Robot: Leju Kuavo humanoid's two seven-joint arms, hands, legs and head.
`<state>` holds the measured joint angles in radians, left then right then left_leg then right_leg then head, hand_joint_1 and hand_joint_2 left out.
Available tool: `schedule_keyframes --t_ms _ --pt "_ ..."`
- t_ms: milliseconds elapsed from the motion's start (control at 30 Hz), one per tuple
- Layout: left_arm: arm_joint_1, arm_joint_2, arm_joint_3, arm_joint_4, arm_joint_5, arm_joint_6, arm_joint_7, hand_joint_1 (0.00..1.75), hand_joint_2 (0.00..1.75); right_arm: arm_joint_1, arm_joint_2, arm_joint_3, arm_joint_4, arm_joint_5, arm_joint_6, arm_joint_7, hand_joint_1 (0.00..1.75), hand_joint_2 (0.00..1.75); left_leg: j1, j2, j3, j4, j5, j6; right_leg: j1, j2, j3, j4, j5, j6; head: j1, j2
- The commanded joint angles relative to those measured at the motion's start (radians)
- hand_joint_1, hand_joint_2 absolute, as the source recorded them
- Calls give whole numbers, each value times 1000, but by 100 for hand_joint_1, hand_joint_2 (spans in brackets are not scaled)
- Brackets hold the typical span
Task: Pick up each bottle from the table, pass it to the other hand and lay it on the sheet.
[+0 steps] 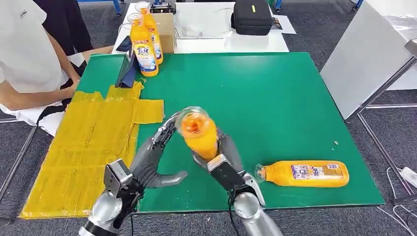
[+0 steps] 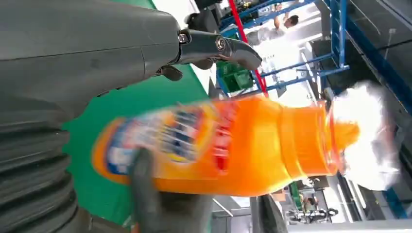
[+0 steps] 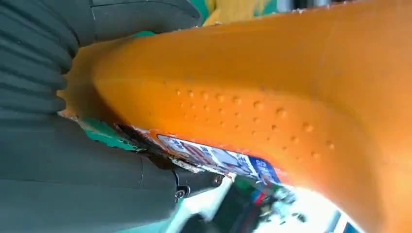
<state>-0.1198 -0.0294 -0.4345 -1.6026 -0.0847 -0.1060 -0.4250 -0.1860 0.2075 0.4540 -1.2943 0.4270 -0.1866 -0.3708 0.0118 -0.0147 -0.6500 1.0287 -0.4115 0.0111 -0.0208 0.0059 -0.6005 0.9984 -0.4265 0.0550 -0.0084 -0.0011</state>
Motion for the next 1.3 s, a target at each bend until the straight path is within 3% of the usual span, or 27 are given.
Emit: schedule_keyframes --t_ms 33,367,633,667,700,1267,1300 --pt "-70 6 -46 84 14 3 -10 0 175 -102 -18 236 125 120 -57 10 175 175 1 1 2 -1 0 0 1 0 3 -1 0 -2 0 0" --pt "-75 9 -43 84 16 2 -11 0 175 -107 -30 263 129 143 -61 12 175 175 1 0 3 -1 -1 0 1 -1 4 -2 0 -2 0 0" --pt "-77 3 -4 86 49 1 -23 0 175 -113 -75 394 117 274 -80 10 175 175 1 0 4 -1 -1 0 1 -1 4 -2 -1 -2 0 0" --pt "-73 0 2 83 56 3 -25 19 175 -114 -75 398 119 274 -78 11 175 175 1 0 3 -1 -1 0 1 -1 4 -2 0 -2 0 0" --pt "-69 -3 5 78 63 1 -28 175 175 -115 -76 401 124 271 -75 16 175 175 1 0 6 -2 -1 0 2 -1 7 -3 -1 -3 0 0" --pt "-47 -21 36 35 119 19 -57 175 175 -117 -67 374 168 242 -74 33 175 175 1 -1 2 -1 0 0 1 -2 2 -2 -1 -2 0 0" --pt "-46 -21 39 32 122 25 -60 175 175 -114 -64 364 167 233 -80 35 42 175 2 -1 4 -1 -1 0 2 -2 5 -2 -1 -3 0 0"
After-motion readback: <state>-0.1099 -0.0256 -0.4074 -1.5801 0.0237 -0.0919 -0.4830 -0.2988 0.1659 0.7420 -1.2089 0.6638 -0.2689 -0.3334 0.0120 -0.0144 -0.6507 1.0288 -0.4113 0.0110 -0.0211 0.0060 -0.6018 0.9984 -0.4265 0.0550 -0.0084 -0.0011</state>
